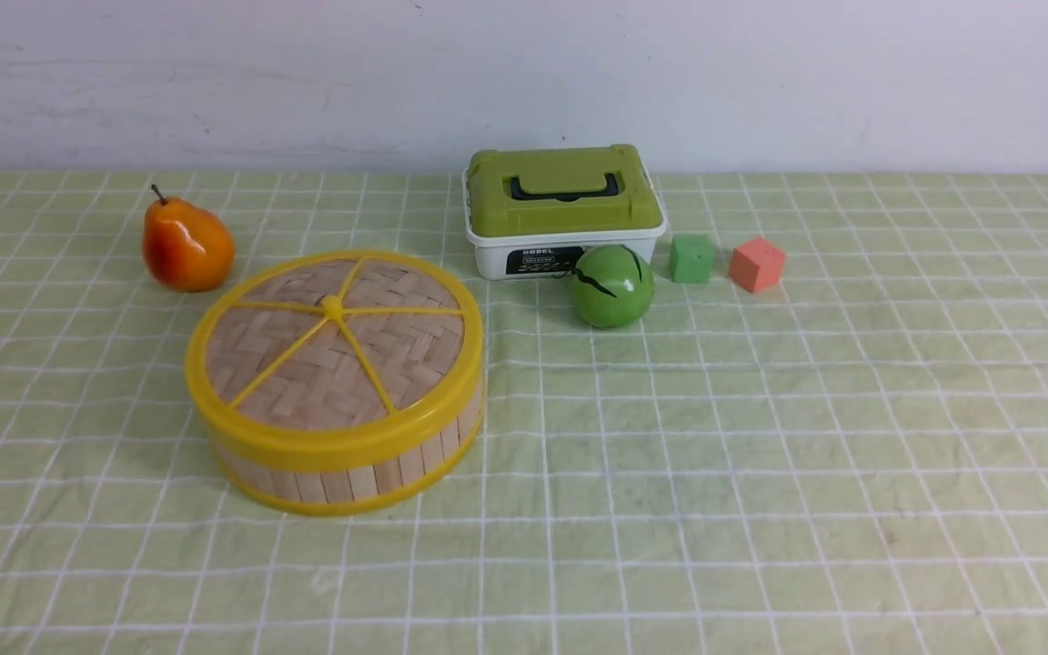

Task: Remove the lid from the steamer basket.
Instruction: Use the right arm to lift the lid of the steamer

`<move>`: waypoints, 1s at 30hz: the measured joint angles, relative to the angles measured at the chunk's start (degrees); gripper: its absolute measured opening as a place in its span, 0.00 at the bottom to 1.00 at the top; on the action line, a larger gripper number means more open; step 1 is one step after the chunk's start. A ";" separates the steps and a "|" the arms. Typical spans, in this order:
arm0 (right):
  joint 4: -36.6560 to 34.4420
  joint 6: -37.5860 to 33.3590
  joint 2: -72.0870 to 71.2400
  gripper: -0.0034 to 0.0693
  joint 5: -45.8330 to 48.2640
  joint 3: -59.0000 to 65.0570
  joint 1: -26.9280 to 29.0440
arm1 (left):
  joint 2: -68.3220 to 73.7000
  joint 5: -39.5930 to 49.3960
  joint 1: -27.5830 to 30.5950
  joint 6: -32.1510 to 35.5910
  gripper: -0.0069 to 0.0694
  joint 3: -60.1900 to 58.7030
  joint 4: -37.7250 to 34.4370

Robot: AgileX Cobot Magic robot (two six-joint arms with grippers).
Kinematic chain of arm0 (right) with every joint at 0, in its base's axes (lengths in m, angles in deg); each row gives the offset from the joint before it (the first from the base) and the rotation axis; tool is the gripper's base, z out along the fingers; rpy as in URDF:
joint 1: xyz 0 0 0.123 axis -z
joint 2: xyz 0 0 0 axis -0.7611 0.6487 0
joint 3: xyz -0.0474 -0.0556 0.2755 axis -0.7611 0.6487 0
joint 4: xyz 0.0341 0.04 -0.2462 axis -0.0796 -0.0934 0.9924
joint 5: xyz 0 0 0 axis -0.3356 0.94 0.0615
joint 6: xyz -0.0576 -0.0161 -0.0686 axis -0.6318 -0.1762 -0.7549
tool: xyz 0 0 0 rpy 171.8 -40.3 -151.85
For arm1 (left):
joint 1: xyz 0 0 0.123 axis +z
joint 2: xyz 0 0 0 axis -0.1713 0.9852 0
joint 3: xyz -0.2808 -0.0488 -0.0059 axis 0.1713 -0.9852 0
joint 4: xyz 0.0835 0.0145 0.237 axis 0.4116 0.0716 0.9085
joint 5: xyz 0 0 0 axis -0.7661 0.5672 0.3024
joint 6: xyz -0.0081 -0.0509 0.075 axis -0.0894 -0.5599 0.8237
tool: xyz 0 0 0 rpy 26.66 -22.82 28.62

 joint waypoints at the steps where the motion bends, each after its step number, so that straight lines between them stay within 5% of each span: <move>1: 0.00 0.00 0.00 0.38 0.00 0.00 0.00 | 0.00 0.00 0.00 0.00 0.40 0.00 0.00; 23: -0.06 0.00 0.00 0.38 0.00 0.00 0.00 | 0.00 0.00 0.00 0.00 0.40 0.00 0.00; 27: -5.04 0.37 0.00 0.38 -0.31 0.00 0.00 | 0.00 0.00 0.00 0.00 0.40 0.00 0.00; 30: -15.77 4.88 0.00 0.38 -0.77 0.00 0.00 | 0.00 0.00 0.00 0.00 0.40 0.00 0.00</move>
